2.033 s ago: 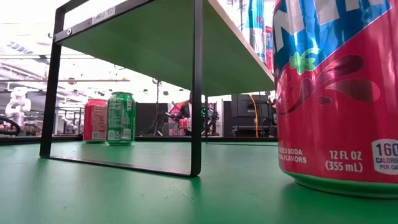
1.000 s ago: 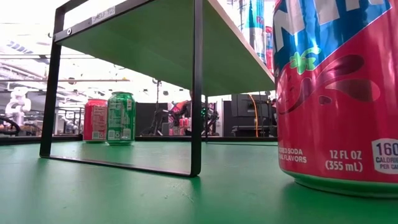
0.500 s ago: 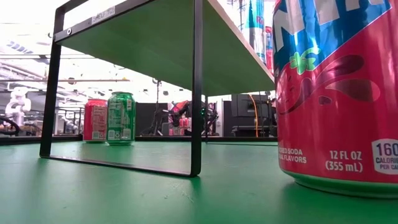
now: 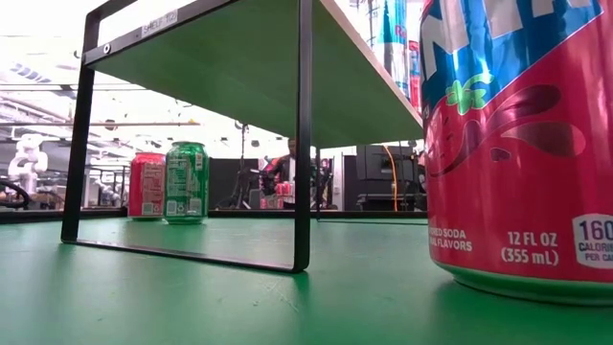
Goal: Sort soda cans
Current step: Put the blue soda can on the shelf and align it with the other blue soda can
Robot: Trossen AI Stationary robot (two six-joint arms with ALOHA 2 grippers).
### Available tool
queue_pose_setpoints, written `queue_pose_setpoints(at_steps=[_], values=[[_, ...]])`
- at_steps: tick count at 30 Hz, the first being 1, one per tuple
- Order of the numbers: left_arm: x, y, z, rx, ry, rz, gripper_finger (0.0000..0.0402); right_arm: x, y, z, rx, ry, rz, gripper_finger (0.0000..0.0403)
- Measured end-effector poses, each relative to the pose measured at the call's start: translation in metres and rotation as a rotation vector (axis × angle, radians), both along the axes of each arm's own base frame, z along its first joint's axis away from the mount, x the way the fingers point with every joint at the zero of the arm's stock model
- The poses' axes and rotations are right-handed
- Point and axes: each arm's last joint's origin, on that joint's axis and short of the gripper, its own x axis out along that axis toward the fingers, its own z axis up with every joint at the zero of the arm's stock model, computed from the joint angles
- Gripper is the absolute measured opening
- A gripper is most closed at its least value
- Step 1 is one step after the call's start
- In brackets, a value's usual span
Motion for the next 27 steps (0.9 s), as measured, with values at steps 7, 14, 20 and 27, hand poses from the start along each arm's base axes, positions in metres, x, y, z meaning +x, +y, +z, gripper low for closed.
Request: queue_pose_setpoints(at_steps=[7,14,20,27], values=[[-0.012,0.005,0.023,0.118,-0.193,0.205,0.0219,0.002,-0.002,0.012,0.058,-0.133,-0.078,0.0333],[-0.016,0.013,0.032,0.181,-0.264,0.470,0.0219,0.005,-0.009,0.020,0.073,-0.232,-0.223,0.0334],[-0.016,0.011,0.031,0.253,-0.230,0.564,0.0219,0.023,-0.019,0.015,0.111,-0.269,-0.285,0.0334],[-0.018,0.005,0.030,0.343,-0.177,0.706,0.0219,0.041,-0.029,0.014,0.165,-0.339,-0.273,0.0334]])
